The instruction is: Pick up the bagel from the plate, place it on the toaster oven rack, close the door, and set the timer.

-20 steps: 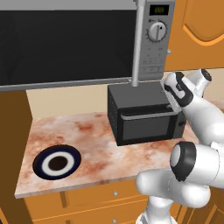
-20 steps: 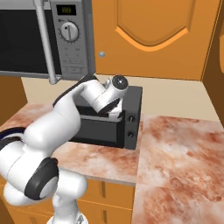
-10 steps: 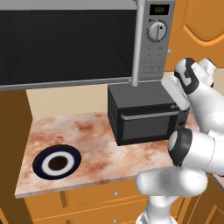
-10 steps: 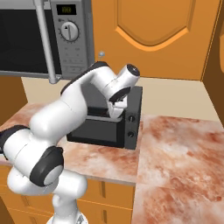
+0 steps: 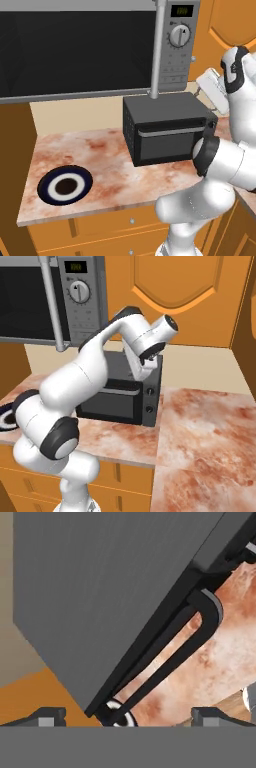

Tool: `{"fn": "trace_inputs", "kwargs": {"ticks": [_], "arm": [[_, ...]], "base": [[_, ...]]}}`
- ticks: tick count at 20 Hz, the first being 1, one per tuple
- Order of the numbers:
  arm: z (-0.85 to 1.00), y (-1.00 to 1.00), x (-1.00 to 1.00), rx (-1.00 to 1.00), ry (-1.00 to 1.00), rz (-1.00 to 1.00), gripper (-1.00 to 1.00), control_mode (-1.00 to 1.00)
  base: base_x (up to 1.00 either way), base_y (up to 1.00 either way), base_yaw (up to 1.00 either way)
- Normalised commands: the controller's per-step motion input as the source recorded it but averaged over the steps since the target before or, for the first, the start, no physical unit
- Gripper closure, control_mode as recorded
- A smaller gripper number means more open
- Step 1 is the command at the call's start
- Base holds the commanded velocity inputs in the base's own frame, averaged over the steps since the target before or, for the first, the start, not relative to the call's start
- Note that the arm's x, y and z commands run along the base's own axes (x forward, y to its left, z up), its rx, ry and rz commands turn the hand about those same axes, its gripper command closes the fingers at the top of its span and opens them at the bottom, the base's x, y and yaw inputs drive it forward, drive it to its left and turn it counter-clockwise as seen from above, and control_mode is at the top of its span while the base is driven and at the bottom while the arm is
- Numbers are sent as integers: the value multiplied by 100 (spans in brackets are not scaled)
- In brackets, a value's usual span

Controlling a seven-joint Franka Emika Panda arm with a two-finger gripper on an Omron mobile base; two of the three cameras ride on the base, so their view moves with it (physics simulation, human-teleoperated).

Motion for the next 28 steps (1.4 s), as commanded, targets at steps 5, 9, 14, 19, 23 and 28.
{"fn": "trace_inputs", "kwargs": {"ticks": [5,9,14,19,23,28], "arm": [[10,0,-56,0,-43,-6,-100,-100],[-8,3,-84,-1,-48,-6,-100,-100],[0,1,-54,-12,-32,-6,-100,-100],[-2,-12,-21,-19,-12,-1,-100,-100],[-9,-42,-1,-16,0,0,-100,-100],[-7,-60,0,-14,0,3,-100,-100]], "base": [[0,0,0],[0,0,0],[0,0,0],[0,0,0],[0,0,0],[0,0,0]]}}
